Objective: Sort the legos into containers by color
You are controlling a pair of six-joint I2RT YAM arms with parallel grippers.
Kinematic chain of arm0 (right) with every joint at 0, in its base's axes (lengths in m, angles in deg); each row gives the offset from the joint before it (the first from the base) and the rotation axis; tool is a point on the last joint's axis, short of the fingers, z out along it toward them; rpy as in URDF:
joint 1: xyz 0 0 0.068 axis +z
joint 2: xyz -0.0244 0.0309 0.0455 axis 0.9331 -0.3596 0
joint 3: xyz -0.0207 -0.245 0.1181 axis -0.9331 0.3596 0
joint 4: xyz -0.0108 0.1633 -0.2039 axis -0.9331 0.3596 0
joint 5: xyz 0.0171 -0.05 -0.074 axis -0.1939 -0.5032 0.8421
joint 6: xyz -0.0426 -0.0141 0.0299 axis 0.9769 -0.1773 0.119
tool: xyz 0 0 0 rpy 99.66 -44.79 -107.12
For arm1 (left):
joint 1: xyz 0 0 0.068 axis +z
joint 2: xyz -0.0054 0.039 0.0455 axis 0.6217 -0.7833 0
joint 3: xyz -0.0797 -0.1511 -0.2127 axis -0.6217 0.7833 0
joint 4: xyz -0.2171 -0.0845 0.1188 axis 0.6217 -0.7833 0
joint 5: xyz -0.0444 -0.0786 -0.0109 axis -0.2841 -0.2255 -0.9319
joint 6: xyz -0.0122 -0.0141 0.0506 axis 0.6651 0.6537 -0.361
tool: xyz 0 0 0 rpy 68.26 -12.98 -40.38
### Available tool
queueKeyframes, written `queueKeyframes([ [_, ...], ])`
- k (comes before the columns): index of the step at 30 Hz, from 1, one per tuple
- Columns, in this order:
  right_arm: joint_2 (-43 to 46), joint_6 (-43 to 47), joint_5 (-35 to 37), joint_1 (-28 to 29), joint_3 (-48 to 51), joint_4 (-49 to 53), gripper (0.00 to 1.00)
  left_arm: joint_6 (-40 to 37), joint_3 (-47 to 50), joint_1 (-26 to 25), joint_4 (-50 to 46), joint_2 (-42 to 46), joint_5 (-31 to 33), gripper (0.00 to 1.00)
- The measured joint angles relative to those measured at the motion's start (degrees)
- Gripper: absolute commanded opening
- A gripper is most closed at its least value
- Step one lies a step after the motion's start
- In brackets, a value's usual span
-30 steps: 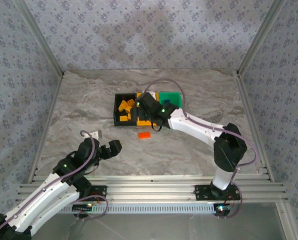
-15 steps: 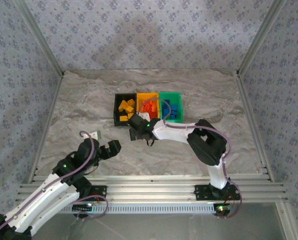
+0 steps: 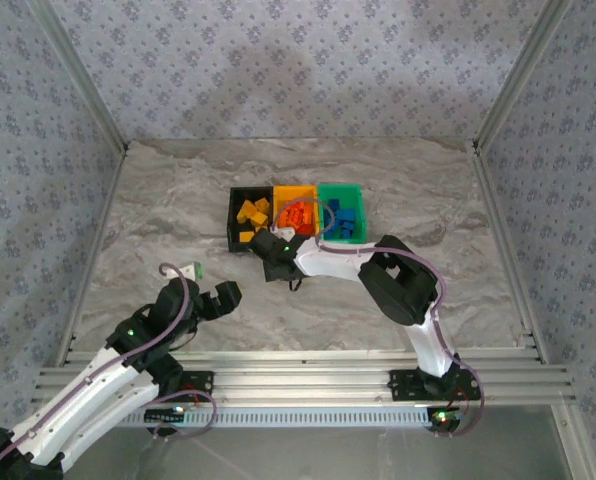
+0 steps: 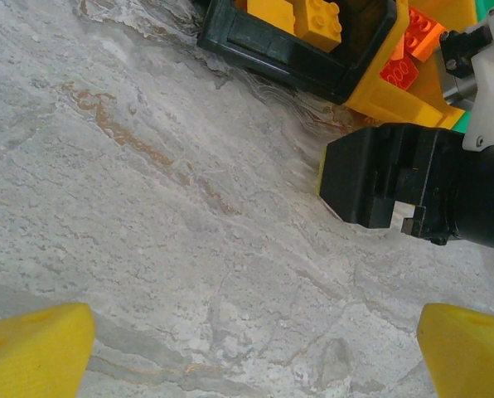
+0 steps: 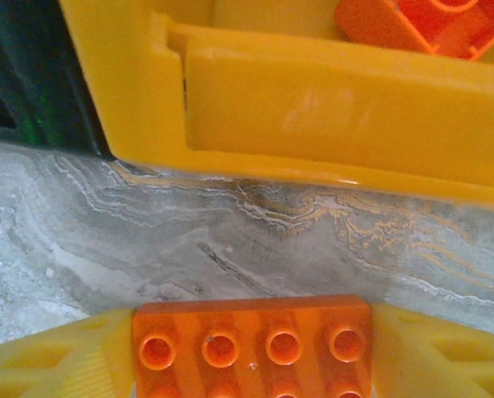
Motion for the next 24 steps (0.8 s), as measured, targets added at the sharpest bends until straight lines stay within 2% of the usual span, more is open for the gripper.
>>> queueKeyframes([
  [5,0.3,0.2,0.2,0.2,0.1,-0.2,0.61,0.0,0.1,0.0,0.0,0.0,0.0,1.0],
  [10,2.7,0.8,0.2,0.3,3.1,-1.8,0.59,0.0,0.1,0.0,0.0,0.0,0.0,1.0],
  [24,20.4,4.1,1.8,0.9,5.8,-3.9,0.61,0.4,0.1,0.0,-0.1,0.0,0.4,1.0],
])
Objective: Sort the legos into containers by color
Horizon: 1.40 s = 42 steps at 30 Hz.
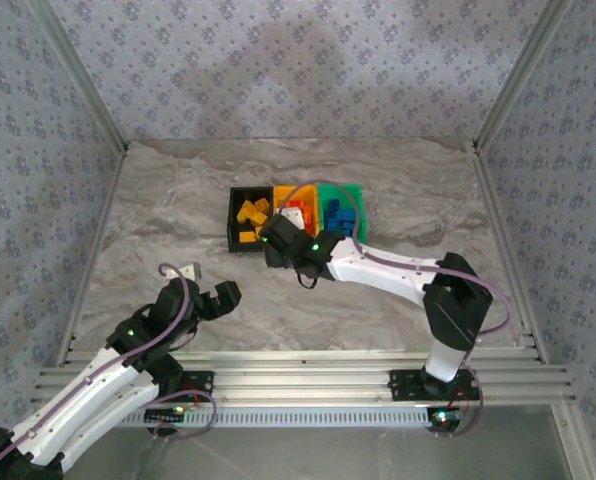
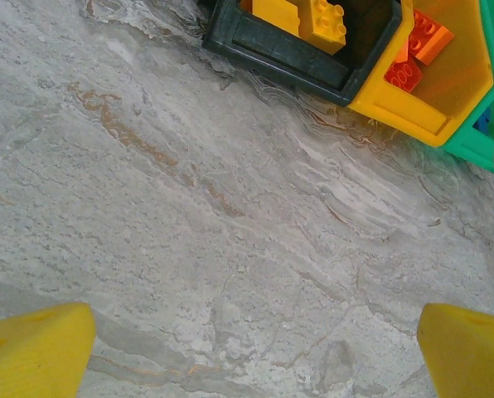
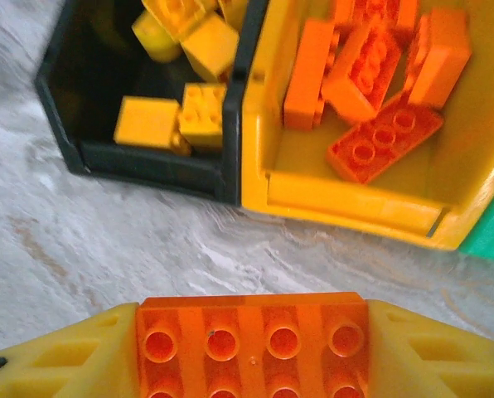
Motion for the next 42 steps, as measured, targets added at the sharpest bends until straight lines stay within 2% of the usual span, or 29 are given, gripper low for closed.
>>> queueKeyframes([
  [5,-1.8,1.9,-0.3,-4.6,-5.1,0.1,0.62,0.3,0.0,0.0,-0.3,0.0,0.0,1.0],
  [10,-10.2,4.3,-0.3,-9.3,-14.1,0.8,0.64,0.6,0.0,0.0,-0.9,0.0,0.0,1.0],
  [11,-12.1,4.7,-0.3,-10.0,-15.6,1.1,0.68,0.6,0.0,0.0,-0.9,0.0,0.0,1.0],
  [13,-14.8,5.2,-0.3,-11.1,-17.6,1.9,0.87,0.6,0.0,0.0,-1.0,0.0,0.0,1.0],
  [14,-16.1,5.4,-0.5,-11.8,-18.7,2.7,0.93,0.6,0.0,0.0,-1.2,0.0,0.0,1.0],
  [17,-18.0,6.1,-0.8,-13.0,-20.2,3.7,0.99,0.6,0.0,0.0,-1.4,0.5,0.0,1.0],
  [21,-17.0,6.4,-0.7,-13.4,-20.2,3.8,1.0,0.6,0.0,0.0,-1.9,0.5,0.0,1.0],
  [25,-10.2,6.4,-0.2,-12.4,-15.3,1.2,1.0,0.4,-0.8,0.0,-2.7,0.4,0.9,1.0],
  [32,15.1,5.2,1.6,-10.6,5.5,-7.9,1.0,-1.2,-6.8,0.0,-3.0,-0.9,6.8,1.0],
  [36,26.3,4.1,4.8,-10.2,16.4,-11.1,1.0,-3.3,-7.6,0.0,-1.6,-1.0,11.0,1.0],
  [40,33.2,0.9,10.7,-6.6,26.1,-11.7,1.0,-6.8,-7.6,0.0,1.8,-1.1,17.4,1.0],
  [42,35.8,-0.6,13.5,-4.4,30.4,-11.6,1.0,-9.2,-7.5,0.0,4.3,-1.9,23.1,1.0],
])
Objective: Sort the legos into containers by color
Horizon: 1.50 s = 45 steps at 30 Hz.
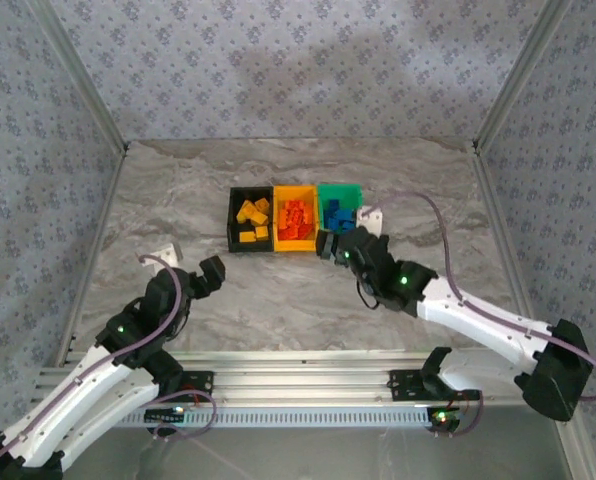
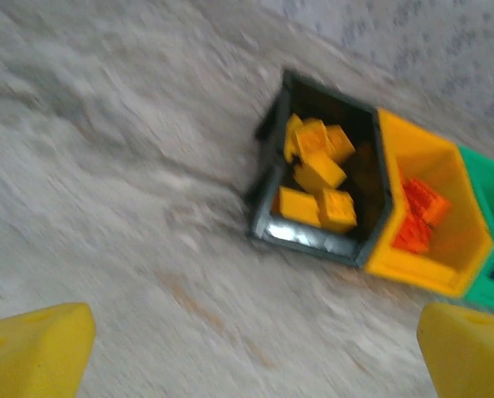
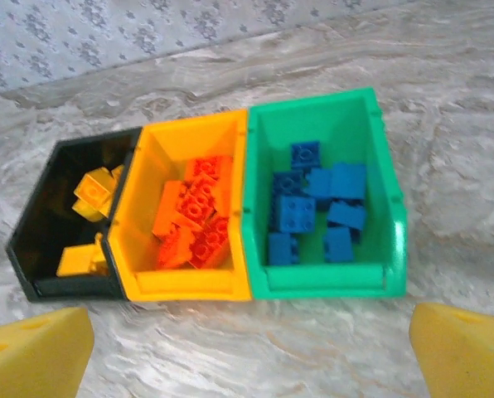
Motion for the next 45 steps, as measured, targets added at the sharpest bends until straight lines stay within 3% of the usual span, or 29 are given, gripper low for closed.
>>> queueKeyframes([
  [3,3.0,-2.2,2.7,0.7,3.7,1.1,1.0,-5.3,1.6,1.8,5.9,-2.0,8.9,1.0],
  [6,5.0,-4.0,4.4,-0.2,4.6,2.6,1.0,-11.6,3.1,9.8,11.9,-6.3,14.4,1.0],
  [11,9.0,-4.6,5.8,-1.7,8.6,2.2,1.0,-17.2,3.3,28.3,20.6,-17.1,14.5,1.0],
  [13,10.5,-5.1,5.9,-2.6,10.9,2.2,1.0,-19.8,3.7,31.7,25.4,-22.5,13.6,1.0],
  [21,15.7,-7.5,6.9,-5.1,13.5,5.2,1.0,-32.6,4.4,32.7,48.1,-45.6,5.7,1.0],
  [29,18.4,-7.2,7.0,-7.5,15.1,7.1,1.0,-37.0,3.9,34.9,61.0,-56.3,-3.0,1.0],
  [38,23.1,4.5,8.2,-12.8,20.7,0.0,1.0,-39.4,6.8,37.9,71.1,-59.2,-17.0,1.0],
  [45,21.9,17.7,10.2,-26.2,23.1,-10.8,1.0,-39.4,6.9,39.5,73.0,-59.5,-20.9,1.0],
])
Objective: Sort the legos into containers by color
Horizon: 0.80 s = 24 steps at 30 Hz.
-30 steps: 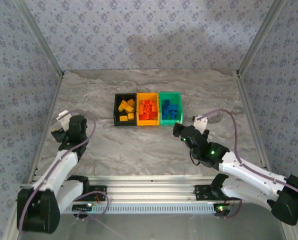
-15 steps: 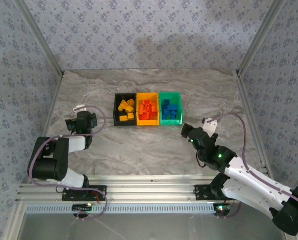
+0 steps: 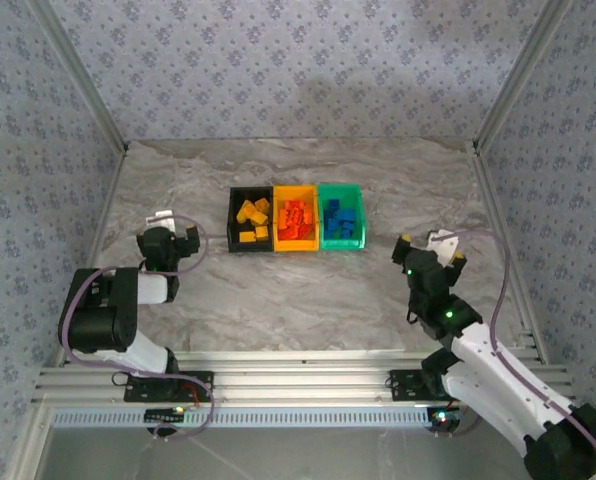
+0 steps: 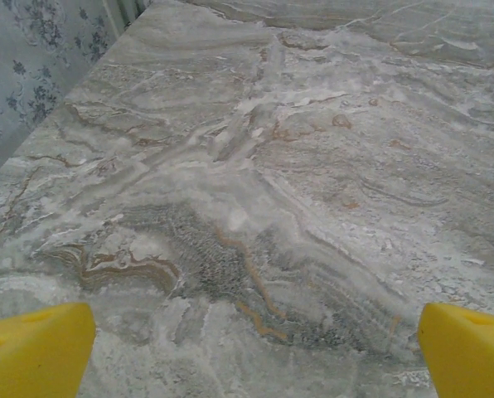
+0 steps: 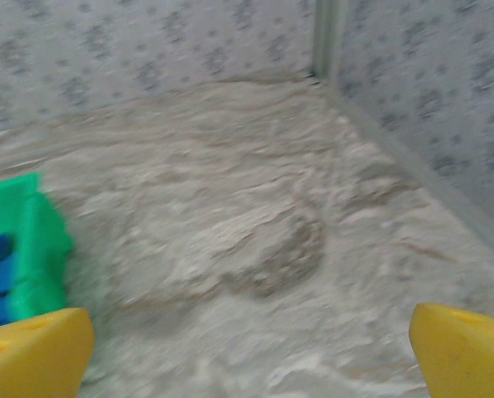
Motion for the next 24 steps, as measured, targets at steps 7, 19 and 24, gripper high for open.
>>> queueKeyframes([
  [7,-14.5,10.5,-9.0,-16.9,6.1,-20.1,1.0,0.0,0.0,0.0,0.0,0.0,-0.2,1.0],
  [19,-46.5,19.8,-27.5,-24.4,2.6,-46.4,1.0,0.0,0.0,0.0,0.0,0.0,-0.2,1.0],
  [24,-47.0,20.0,-31.8,-26.3,2.4,-48.5,1.0,0.0,0.0,0.0,0.0,0.0,-0.2,1.0],
])
